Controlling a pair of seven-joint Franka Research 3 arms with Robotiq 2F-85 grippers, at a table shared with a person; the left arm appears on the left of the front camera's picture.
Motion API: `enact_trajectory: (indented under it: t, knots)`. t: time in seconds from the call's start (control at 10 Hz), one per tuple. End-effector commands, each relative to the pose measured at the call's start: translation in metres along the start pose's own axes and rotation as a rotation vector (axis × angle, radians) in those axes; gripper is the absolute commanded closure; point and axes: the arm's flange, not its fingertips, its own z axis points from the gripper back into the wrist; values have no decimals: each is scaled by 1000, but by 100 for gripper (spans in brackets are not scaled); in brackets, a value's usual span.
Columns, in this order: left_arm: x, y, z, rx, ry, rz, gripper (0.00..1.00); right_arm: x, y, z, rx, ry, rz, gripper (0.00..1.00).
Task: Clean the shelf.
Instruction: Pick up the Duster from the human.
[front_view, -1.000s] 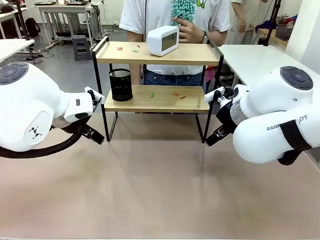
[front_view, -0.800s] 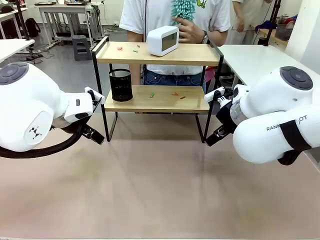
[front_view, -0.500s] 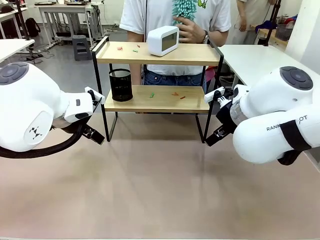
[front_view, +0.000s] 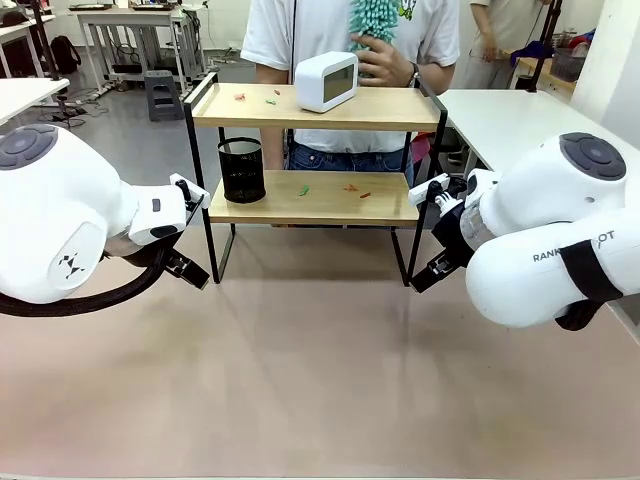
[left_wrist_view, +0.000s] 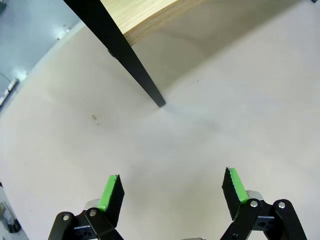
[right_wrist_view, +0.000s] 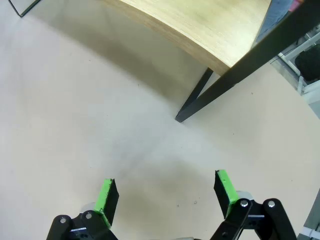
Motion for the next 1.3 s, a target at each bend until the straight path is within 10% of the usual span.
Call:
enact_trajectory:
  t: [0.0, 0.3, 0.6, 0.8, 0.9, 1.0, 1.2]
  knots:
    - [-5, 12, 55, -197, -20, -58, 0, 5, -19, 61, 141, -54, -155, 0]
    - [-76, 100, 168, -444, -170, 158, 0, -65, -100, 211, 474, -240, -625, 0]
    - [-199, 202, 151, -724, -539, 631, 0, -231, -188, 202, 674, -478, -1094, 0]
    - [-244, 228, 94, -841, -611, 886, 0, -306, -195, 158, 745, -511, -1322, 0]
    - [-237, 229, 69, -827, -565, 947, 0, -322, -189, 136, 734, -467, -1411, 0]
    - [-249, 239, 153, -725, -496, 708, 0, -327, -182, 122, 656, -389, -1458, 0]
    - [-249, 239, 153, -725, -496, 708, 0, -335, -251, 203, 698, -443, -1337, 0]
